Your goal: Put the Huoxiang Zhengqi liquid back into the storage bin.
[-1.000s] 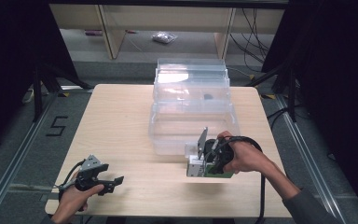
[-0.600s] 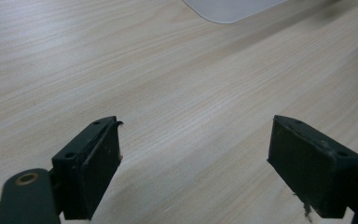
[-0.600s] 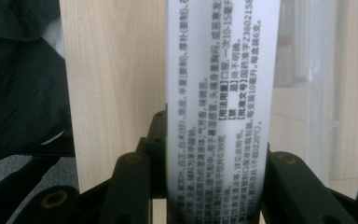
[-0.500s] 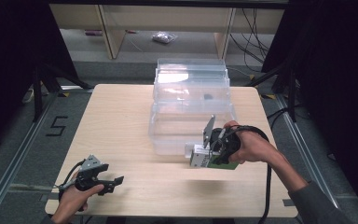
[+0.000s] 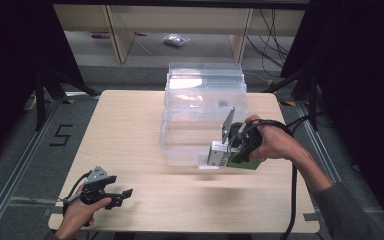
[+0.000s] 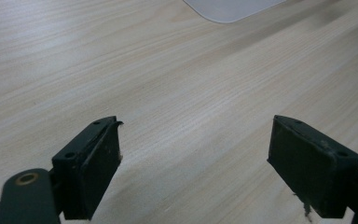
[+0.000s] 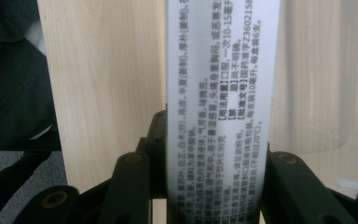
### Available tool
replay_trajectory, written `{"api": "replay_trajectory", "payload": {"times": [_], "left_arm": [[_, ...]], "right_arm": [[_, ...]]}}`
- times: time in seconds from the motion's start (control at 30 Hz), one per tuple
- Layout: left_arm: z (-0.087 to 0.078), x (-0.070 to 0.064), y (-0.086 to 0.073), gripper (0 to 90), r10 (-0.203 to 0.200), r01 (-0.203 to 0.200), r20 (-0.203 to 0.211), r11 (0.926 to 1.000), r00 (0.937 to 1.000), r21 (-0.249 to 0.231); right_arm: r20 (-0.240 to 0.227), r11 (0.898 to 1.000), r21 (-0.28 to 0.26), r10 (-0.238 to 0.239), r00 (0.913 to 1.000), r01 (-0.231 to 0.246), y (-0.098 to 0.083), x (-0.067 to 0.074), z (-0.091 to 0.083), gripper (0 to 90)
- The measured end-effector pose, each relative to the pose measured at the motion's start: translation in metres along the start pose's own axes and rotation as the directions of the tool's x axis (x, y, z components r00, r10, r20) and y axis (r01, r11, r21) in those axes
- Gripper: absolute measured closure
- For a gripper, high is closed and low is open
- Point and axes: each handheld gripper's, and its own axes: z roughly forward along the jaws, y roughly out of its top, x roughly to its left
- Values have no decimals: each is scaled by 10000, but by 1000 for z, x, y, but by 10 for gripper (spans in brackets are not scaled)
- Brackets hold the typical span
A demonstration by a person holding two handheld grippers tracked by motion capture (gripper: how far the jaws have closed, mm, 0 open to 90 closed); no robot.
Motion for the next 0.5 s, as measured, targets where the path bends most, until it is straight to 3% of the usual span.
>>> {"api": "replay_trajectory", "payload": {"times": [0.07, 0.1, 0.17, 0.27, 0.33, 0.37, 0.43, 0.47, 0.5], "left_arm": [[0, 0, 0, 160, -4, 4, 8, 10000, 10000, -4], [1, 0, -1, 160, 6, -6, 12, 9999, 10000, -112], [1, 0, -1, 160, 6, -5, 15, 9999, 10000, -109], [0, 0, 0, 160, -10, 10, 0, 10000, 10000, -41], [0, 0, 0, 160, -19, 19, -5, 10000, 10000, -24], [0, 0, 0, 161, -12, 12, 1, 10000, 10000, -22], [0, 0, 0, 160, -24, 24, -5, 10000, 10000, -30], [1, 0, -1, 160, -18, 18, 8, 10000, 10000, -87], [1, 0, -1, 160, -11, 11, 9, 10000, 10000, -78]], "right_arm": [[55, 9999, 90, 107, 9999, -107, 1, -3, -4, 650], [74, 9999, -65, -131, 9999, 131, 0, -7, -4, 649], [64, 9998, 25, 203, 9998, -203, 1, -9, -8, 650], [86, 10000, -27, -29, 10000, 29, 1, -18, -10, 649], [89, 9996, 55, 285, 9996, -285, 1, -21, -11, 649], [126, 10000, 27, 0, 9999, 0, 1, -26, -11, 650], [195, 9996, 28, 269, 9994, -269, 0, -30, -12, 649], [195, 10000, -2, -4, 9998, 4, 0, -34, -12, 649], [160, 9994, 57, 354, 9992, -355, 0, -34, -13, 649]]}}
